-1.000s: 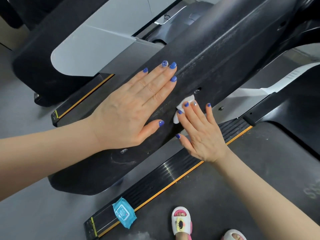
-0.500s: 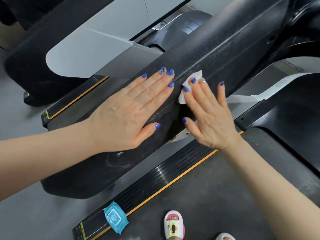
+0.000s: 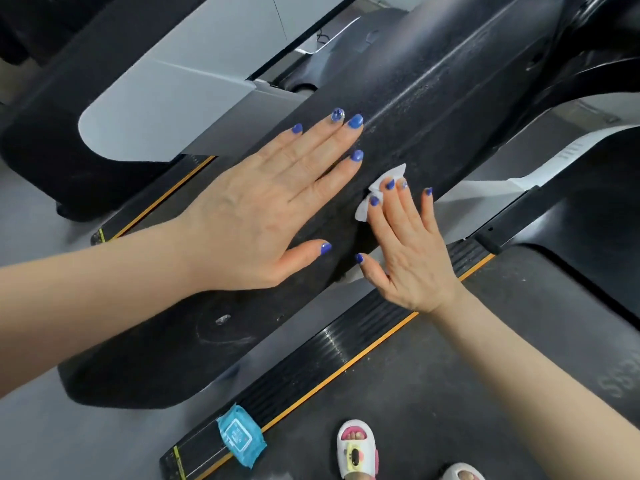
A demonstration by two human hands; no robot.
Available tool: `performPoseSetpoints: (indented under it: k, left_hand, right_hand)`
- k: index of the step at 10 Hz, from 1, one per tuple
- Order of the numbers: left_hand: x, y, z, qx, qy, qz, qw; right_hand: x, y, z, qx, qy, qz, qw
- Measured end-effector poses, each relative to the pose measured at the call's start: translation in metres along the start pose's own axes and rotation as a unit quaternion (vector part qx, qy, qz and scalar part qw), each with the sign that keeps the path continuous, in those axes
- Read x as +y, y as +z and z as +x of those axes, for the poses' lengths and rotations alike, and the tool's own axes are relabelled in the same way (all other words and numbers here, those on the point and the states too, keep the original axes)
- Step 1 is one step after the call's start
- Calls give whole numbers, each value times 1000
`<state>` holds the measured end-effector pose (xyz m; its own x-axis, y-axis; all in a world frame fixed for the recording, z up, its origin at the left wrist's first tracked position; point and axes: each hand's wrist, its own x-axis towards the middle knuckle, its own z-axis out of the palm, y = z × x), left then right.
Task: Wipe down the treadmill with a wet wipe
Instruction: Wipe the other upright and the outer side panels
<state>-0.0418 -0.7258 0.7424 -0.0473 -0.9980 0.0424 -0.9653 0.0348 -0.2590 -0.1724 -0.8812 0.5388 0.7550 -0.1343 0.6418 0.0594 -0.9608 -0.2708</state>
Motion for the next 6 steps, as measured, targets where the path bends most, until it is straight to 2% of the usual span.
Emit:
performPoseSetpoints:
  k: [1,2,3,4,6]
  left_hand:
    - [1,1,0,-3,-3,4,1000]
    - [2,-1,1,-16,-8,6,1000]
    - [3,-1,2,-26,-11,12,1000]
    - [3,-2,2,-34,-8,27,999]
    - [9,2,3,-34,-58,-12,998]
  right_hand:
    - [12,23,-30,-23,-26,-25,999]
    - [14,34,-44,-36,-10,-26,999]
    - [-2,31,-32,-4,-15,1,1000]
    - [-6,32,-19,-2,-55,19,998]
    - [27,40,-70,-74,-2,-35,997]
